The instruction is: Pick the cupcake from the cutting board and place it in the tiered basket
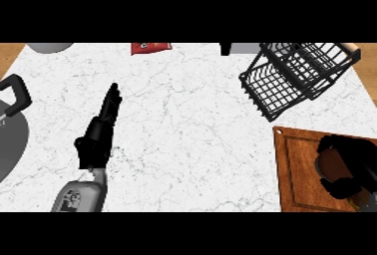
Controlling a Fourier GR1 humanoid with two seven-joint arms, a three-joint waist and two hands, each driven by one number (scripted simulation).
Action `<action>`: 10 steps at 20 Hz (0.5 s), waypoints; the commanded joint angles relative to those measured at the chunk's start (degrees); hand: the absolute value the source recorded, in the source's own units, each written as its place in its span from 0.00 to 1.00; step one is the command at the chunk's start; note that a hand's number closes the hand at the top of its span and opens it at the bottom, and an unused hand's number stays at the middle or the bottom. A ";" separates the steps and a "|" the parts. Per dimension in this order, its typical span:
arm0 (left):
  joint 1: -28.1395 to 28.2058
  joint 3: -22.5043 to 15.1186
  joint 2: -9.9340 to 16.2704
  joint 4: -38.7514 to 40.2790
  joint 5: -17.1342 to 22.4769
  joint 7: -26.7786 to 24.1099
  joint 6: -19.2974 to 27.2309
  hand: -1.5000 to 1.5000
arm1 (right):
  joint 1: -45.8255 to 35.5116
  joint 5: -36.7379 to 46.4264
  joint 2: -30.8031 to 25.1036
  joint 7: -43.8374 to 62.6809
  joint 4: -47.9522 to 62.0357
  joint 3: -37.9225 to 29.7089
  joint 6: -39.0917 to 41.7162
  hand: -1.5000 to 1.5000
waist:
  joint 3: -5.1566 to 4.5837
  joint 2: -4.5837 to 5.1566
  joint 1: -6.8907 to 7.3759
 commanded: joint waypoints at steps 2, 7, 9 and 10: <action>2.78 -1.76 -0.25 -1.34 -0.78 -0.86 -0.35 0.50 | -0.70 11.74 -2.43 -1.02 -1.92 15.14 4.92 1.00 | 0.52 0.31 2.15; 0.19 -0.89 -0.63 -2.52 -1.15 3.23 0.95 0.50 | 0.88 17.75 1.58 4.59 -11.00 23.23 8.23 1.00 | 0.65 0.19 -0.11; 0.07 -0.72 -0.06 -4.86 -1.42 4.52 0.86 0.50 | 0.41 17.06 2.27 6.10 -16.25 22.27 11.07 1.00 | 0.66 0.18 -0.18; 4.36 -1.70 0.07 -4.72 -0.70 0.89 -0.62 0.50 | 0.07 18.51 3.39 8.50 -17.84 23.12 12.36 1.00 | 0.65 0.19 -0.09</action>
